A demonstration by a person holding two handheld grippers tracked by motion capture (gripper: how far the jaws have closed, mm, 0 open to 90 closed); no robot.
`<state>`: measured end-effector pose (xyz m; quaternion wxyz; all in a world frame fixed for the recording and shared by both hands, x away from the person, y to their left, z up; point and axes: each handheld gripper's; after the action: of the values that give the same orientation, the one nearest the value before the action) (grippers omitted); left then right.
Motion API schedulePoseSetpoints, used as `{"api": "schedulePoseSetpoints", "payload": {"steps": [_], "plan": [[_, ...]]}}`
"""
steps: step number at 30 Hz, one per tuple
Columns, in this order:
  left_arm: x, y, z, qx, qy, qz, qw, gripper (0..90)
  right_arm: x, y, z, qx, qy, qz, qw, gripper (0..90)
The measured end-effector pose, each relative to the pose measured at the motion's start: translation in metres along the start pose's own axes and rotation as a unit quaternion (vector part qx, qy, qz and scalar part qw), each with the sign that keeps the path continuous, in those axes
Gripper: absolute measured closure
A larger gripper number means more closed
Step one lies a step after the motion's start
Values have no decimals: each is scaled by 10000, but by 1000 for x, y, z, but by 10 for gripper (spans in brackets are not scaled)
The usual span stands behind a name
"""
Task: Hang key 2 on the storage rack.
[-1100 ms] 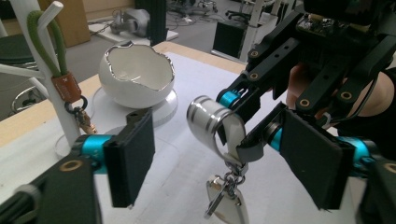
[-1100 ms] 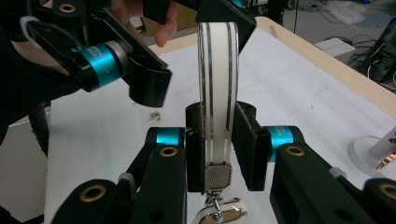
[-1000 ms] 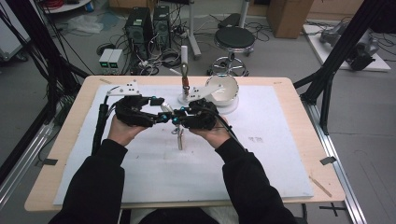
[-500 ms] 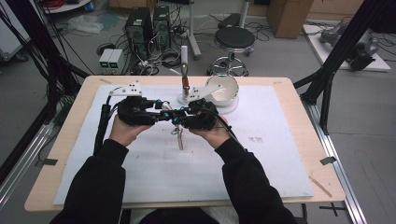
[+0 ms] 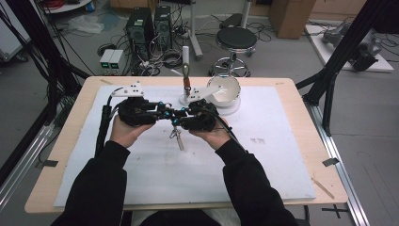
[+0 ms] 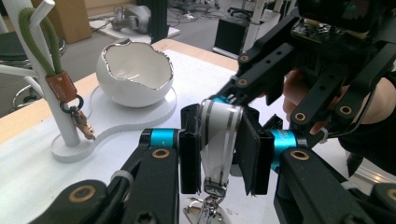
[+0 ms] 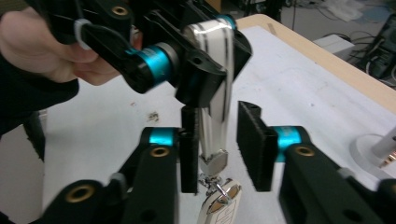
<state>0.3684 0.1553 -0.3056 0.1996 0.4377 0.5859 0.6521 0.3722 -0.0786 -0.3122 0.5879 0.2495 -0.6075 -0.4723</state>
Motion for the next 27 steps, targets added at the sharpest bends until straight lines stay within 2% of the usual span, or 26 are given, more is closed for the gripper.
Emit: {"api": "schedulePoseSetpoints", "payload": {"steps": [4, 6, 12, 14, 17, 20, 22, 24, 27], "plan": [[2, 1, 1, -7, 48, -46, 10000, 721, 2, -1, -3, -95, -90, 39, 9999, 610], [4, 1, 2, 7, 95, -78, 9999, 721, 3, -1, -3, -120, -122, 49, 9998, 543], [10, 1, 7, 81, 197, -144, 9997, 721, 10, -4, -7, -225, -230, 135, 9994, 311], [11, 1, 9, 104, 256, -166, 9995, 722, 13, -8, -8, -319, -401, 190, 9985, 228], [13, 1, 13, 162, 310, -200, 9992, 721, 19, -15, -12, -413, -509, 235, 9976, 111], [15, 1, 17, 200, 363, -227, 9989, 721, 29, -23, -15, -485, -595, 221, 9968, 100], [16, 1, 20, 240, 407, -249, 9986, 721, 34, -28, -16, -499, -717, 258, 9958, 15], [17, 2, 22, 242, 500, -245, 9982, 721, 41, -34, -17, -479, -890, 247, 9946, 13], [18, 5, 24, 214, 604, -245, 9976, 721, 52, -43, -19, -517, -1000, 177, 9935, 13]]}}
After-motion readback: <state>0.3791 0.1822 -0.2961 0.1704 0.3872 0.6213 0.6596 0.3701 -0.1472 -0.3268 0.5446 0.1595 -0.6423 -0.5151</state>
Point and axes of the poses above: each handheld gripper's, and its own axes: x roughly backward along the jaws, y roughly out of its top, z roughly to its left, and after that the axes turned 9 degrees about y, right-handed
